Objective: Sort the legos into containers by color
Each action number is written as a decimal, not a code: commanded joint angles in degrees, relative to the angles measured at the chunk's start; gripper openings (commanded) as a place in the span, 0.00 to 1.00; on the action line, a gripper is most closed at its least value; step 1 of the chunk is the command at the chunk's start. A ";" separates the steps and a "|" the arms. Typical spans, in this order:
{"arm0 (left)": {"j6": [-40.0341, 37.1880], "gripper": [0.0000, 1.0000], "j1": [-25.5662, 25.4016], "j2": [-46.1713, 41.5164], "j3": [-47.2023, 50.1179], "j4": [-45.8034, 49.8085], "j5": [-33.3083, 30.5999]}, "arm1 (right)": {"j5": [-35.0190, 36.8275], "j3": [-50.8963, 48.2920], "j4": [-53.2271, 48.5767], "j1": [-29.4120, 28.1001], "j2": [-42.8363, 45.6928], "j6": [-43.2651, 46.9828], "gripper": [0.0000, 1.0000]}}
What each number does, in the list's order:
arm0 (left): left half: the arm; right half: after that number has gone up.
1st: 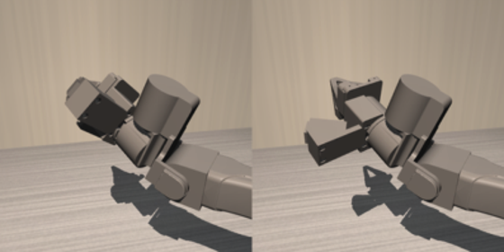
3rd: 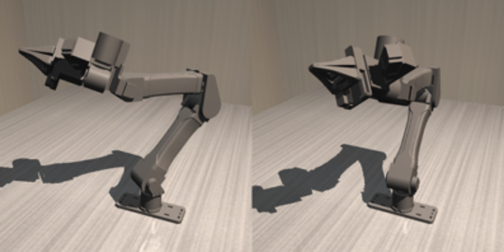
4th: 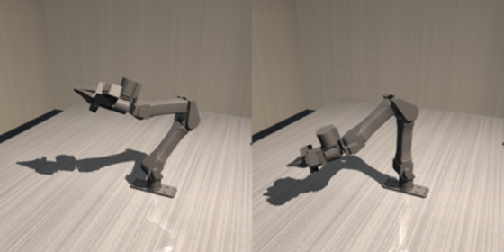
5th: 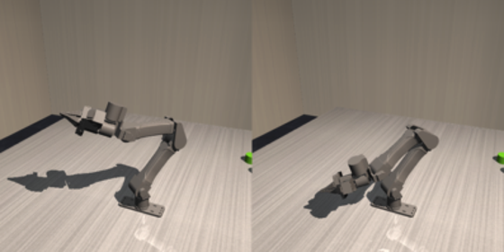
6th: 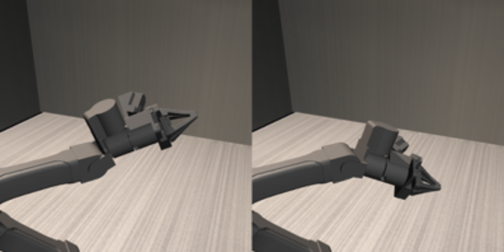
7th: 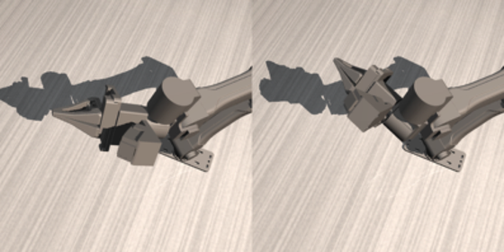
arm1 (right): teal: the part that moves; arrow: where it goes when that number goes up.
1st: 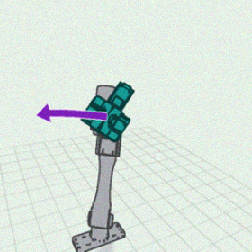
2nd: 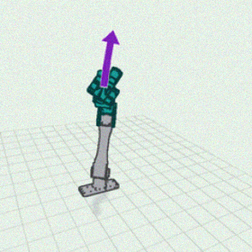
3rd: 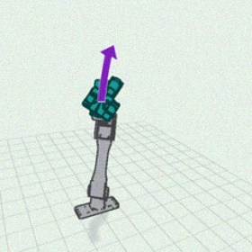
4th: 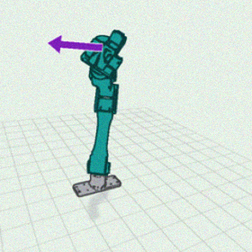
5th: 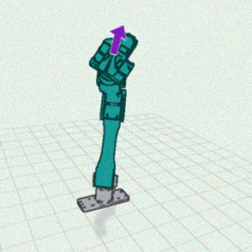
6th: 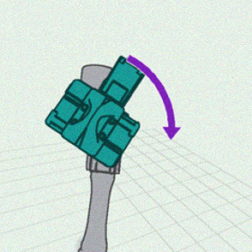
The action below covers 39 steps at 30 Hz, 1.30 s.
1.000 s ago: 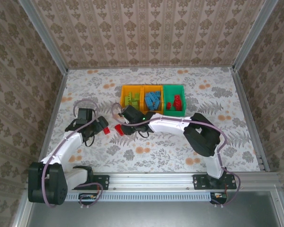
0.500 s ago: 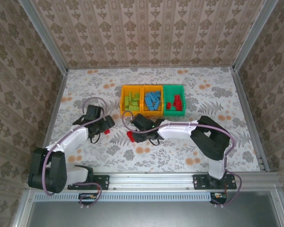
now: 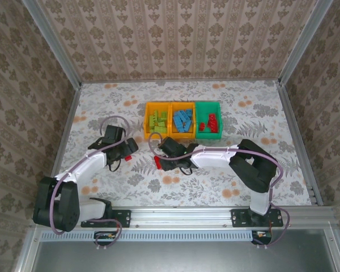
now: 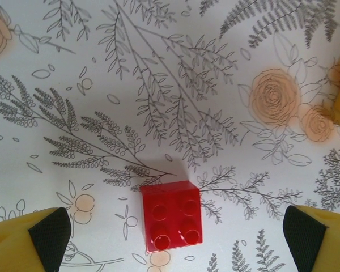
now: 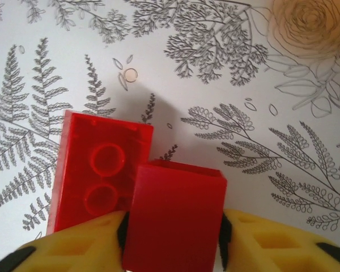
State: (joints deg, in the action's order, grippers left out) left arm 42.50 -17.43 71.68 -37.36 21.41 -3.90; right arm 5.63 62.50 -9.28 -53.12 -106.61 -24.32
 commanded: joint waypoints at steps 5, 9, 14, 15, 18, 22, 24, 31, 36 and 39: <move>-0.19 1.00 -3.35 0.42 -4.09 2.82 -3.44 | -1.39 -3.36 1.01 1.41 2.70 -0.37 0.26; 0.53 1.00 -6.10 0.86 -4.82 3.20 -4.77 | -2.99 -4.88 3.08 1.45 3.53 -0.74 0.21; 0.98 1.00 -8.28 2.34 -6.08 3.32 -5.41 | -2.57 -5.83 2.47 2.14 5.13 -1.50 0.19; 0.86 1.00 -8.35 2.62 -6.40 3.44 -5.50 | -2.50 -6.08 2.42 2.43 6.05 -1.63 0.19; 1.13 1.00 -10.40 3.41 -7.51 4.13 -6.11 | -2.00 -7.04 2.18 4.45 10.64 -1.70 0.19; 1.35 1.00 -12.32 4.07 -8.31 4.34 -6.00 | -0.33 -7.59 -0.09 10.23 17.18 -0.64 0.20; 1.37 1.00 -13.72 4.52 -8.95 4.73 -6.10 | 0.98 -7.18 -2.12 13.76 19.09 0.67 0.20; 2.80 1.00 -20.62 10.07 -12.75 4.99 -4.79 | 4.16 -1.80 -8.71 26.10 16.44 2.83 0.21; 4.25 1.00 -25.37 17.57 -16.66 5.31 -2.46 | 3.46 5.20 -11.88 30.62 9.66 3.74 0.21; 4.99 1.00 -27.39 21.74 -19.29 6.11 -0.91 | 3.60 8.73 -13.19 32.03 6.00 3.54 0.21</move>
State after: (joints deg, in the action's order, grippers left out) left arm 45.56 -43.57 91.00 -54.06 25.34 -6.70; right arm 8.34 67.68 -18.59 -21.91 -98.37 -21.96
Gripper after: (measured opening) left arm 0.999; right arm 0.318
